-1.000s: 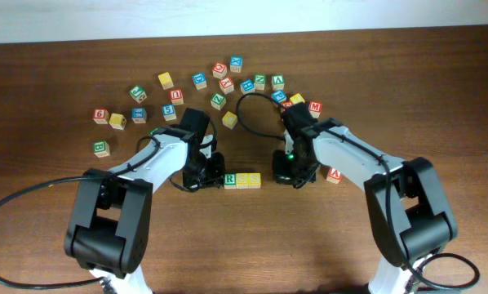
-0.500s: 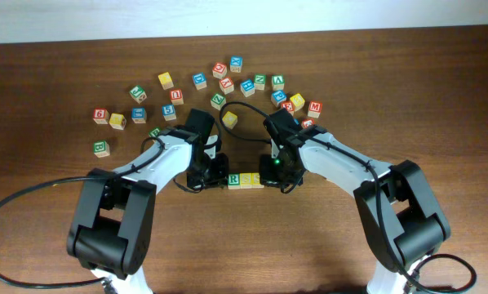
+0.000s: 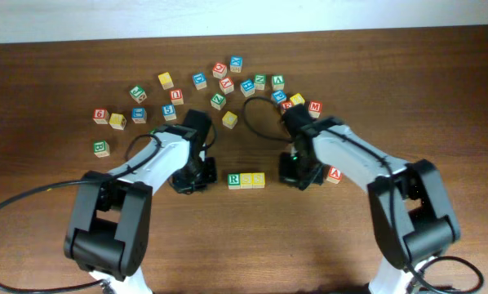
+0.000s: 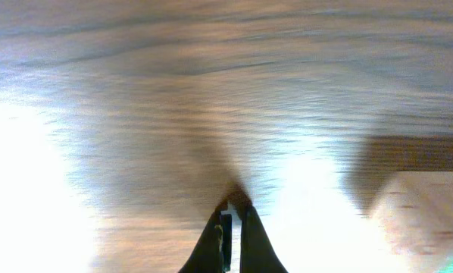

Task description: Spell out RSS

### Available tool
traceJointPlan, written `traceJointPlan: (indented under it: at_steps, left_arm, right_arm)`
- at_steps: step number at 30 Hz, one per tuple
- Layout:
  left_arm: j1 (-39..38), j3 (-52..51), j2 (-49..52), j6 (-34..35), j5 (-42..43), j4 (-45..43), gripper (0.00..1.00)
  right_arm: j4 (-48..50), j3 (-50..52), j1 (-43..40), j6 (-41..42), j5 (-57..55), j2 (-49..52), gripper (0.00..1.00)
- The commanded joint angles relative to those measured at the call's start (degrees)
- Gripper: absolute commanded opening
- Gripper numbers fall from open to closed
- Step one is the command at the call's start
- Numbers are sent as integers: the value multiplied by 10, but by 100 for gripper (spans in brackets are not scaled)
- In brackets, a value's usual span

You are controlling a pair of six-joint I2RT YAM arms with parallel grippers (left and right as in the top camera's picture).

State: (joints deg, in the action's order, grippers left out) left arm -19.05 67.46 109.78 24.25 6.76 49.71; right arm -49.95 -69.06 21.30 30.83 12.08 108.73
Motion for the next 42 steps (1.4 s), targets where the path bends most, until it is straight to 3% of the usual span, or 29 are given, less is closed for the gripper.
traceJointPlan:
  at_steps: [1,4,6,7,8,9,10,11,12,22,26,30,32,35,39,42]
  left_arm:
    - [23,-1,-71,5,-53,38,0]
    - [23,-1,-240,6,-54,91,0]
    - [23,-1,-393,31,-84,148,0]
    - [23,-1,-472,54,-109,187,0]
    - [23,-2,-536,55,-111,212,0]
    - [23,-2,-571,55,-111,229,4]
    - [23,-3,-595,55,-111,241,12]
    - [23,-5,-616,56,-111,255,42]
    - [23,-5,-630,55,-111,265,99]
    - [23,-5,-634,55,-111,263,99]
    - [23,-5,-634,55,-111,263,99]
    - [23,-5,-634,55,-111,263,99]
    - [23,-5,-634,55,-111,263,99]
    - [23,-5,-634,55,-111,263,99]
    - [23,-5,-634,55,-111,263,99]
    - [23,-5,-634,55,-111,263,99]
  right_arm:
    - [-55,-23,-28,-37,-14,-106,4]
    - [-169,-23,-17,-45,-30,-287,4]
    - [-231,-23,40,-45,-68,-430,5]
    - [-254,-23,90,-44,-92,-504,30]
    - [-271,-22,131,-44,-100,-564,78]
    - [-282,-22,151,-42,-104,-600,98]
    - [-289,-22,161,-42,-106,-626,98]
    - [-304,-22,163,-42,-109,-654,98]
    - [-316,-22,163,-43,-109,-667,98]
    - [-326,-22,159,-43,-109,-672,98]
    - [-326,-22,7,-43,-109,-673,98]
    - [-299,1,-77,-56,-173,-724,98]
    - [-227,78,-129,-66,-166,-791,98]
    - [-25,273,-214,-188,-26,-912,98]
    - [205,469,-224,-195,39,-987,98]
    - [326,563,-219,-195,42,-1045,98]
